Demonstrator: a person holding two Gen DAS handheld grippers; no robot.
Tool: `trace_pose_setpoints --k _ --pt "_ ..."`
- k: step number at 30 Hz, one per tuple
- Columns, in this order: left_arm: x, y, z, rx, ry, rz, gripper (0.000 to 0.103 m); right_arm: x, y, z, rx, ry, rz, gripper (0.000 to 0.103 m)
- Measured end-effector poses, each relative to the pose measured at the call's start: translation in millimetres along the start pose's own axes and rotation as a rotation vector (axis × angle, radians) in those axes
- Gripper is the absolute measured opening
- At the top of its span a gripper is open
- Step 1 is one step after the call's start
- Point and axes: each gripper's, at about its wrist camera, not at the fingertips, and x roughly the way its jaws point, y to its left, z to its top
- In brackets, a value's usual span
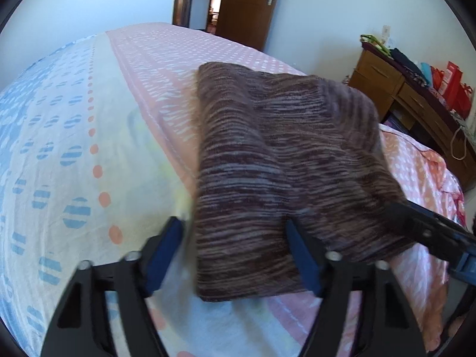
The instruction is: Fold small clothes
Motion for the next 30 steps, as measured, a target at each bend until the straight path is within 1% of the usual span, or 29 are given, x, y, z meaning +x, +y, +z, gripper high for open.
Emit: trace_pose_setpoints --k 1,2,3,4,5,6,7,8,12,15,18,19,21,23,24,26,27,29,30 --pt "0.1 -2.6 0.4 0.005 0.004 -0.016 0.048 3.5 1.1 1.4 -0.008 0.008 -0.001 0.075" --pt "-1.0 -7.0 0.2 0.018 0.004 -0.009 0.043 10.4 3.6 1.3 -0.012 0.05 0.014 0.064" --pt "-0.5 -9.2 0.7 0.029 0.003 -0.001 0.041 16.3 3.7 -0.4 -0.006 0.088 0.016 0.029" --pt "0.7 -10.4 1.7 0.035 0.004 0.0 0.037 20.0 2.1 -3.3 0.002 0.103 -0.002 0.022" --pt "0.4 -10.3 2.1 0.033 0.005 0.0 0.033 18.6 0.7 -3.2 0.007 0.096 0.005 0.021" --pt "-0.6 -8.9 3.2 0.023 0.007 -0.007 0.03 14.9 -2.2 -3.3 0.028 0.101 0.009 0.013" --pt "-1.7 -7.3 5.0 0.014 0.008 -0.014 0.022 9.6 -5.7 -3.8 0.058 0.097 0.032 0.012" --pt "-5.0 -5.6 6.1 0.008 0.005 -0.02 0.019 5.4 -8.3 -4.6 0.077 0.093 0.059 0.012" --pt "-19.6 -3.9 6.7 0.016 0.007 -0.037 0.017 -18.0 -10.5 -6.4 0.11 0.081 0.132 0.012" --pt "-28.4 -3.5 -0.8 0.024 0.016 -0.031 0.017 -25.6 -12.0 -8.8 0.128 0.117 0.165 0.012" --pt "-31.9 -1.3 -11.3 0.012 0.043 -0.022 0.017 -25.8 -14.0 -18.9 0.117 0.153 0.124 0.012" --pt "-30.8 0.2 -14.4 0.009 0.051 -0.012 0.017 -24.9 -15.4 -23.6 0.11 0.155 0.109 0.012" --pt "-27.7 2.9 -21.6 0.005 0.066 0.003 0.018 -28.3 -17.4 -27.9 0.112 0.143 0.108 0.012" --pt "-29.1 4.2 -24.9 0.008 0.064 0.013 0.022 -30.5 -16.3 -26.8 0.093 0.149 0.079 0.013" --pt "-30.5 4.4 -25.4 0.012 0.066 0.018 0.022 -32.1 -14.9 -27.5 0.08 0.152 0.072 0.017" --pt "-35.1 5.1 -25.1 0.026 0.068 0.044 0.031 -36.3 -14.1 -26.8 0.055 0.165 0.046 0.02" --pt "-39.2 7.6 -24.9 0.031 0.059 0.056 0.033 -41.4 -14.3 -25.0 0.049 0.156 0.032 0.023" --pt "-50.3 11.0 -18.0 0.04 0.014 0.079 0.035 -55.0 -17.5 -16.4 0.042 0.089 0.042 0.023" --pt "-55.0 12.8 -13.2 0.044 -0.009 0.096 0.034 -62.2 -20.6 -7.1 0.042 0.049 0.058 0.027"
